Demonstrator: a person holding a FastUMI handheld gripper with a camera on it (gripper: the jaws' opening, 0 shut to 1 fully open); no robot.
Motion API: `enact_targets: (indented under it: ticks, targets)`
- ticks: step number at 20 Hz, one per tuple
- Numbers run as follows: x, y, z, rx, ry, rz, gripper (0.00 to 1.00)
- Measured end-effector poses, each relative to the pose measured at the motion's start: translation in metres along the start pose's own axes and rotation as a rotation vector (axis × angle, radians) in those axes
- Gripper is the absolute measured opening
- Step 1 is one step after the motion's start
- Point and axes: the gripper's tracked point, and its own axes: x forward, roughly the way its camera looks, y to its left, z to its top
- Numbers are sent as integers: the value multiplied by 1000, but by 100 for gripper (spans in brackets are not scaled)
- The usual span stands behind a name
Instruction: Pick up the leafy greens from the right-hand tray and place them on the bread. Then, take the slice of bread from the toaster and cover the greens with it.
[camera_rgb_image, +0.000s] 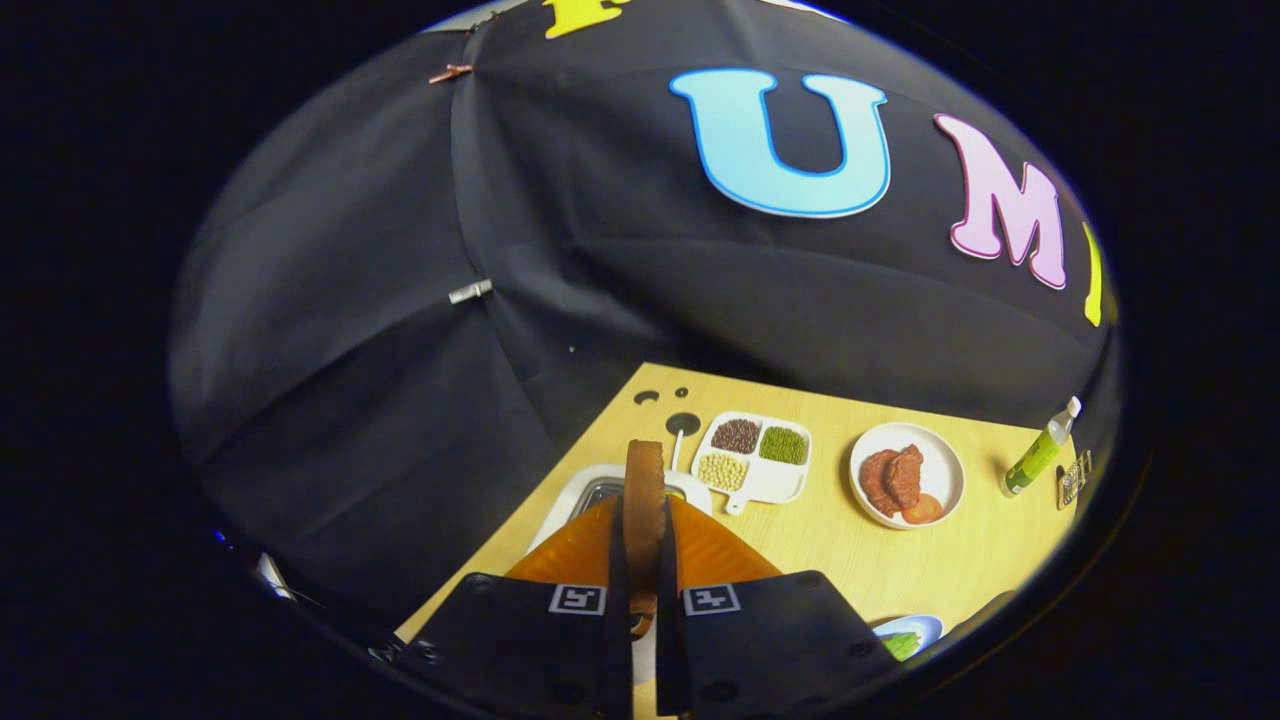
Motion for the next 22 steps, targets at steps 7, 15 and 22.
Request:
enact_targets:
  ticks: [7, 15, 22]
  targets:
    - [-87, -70, 34, 84, -107, -30, 13]
    - [-176, -189, -12, 117, -115, -193, 13]
    - [-180, -229, -108, 200, -8, -256, 13]
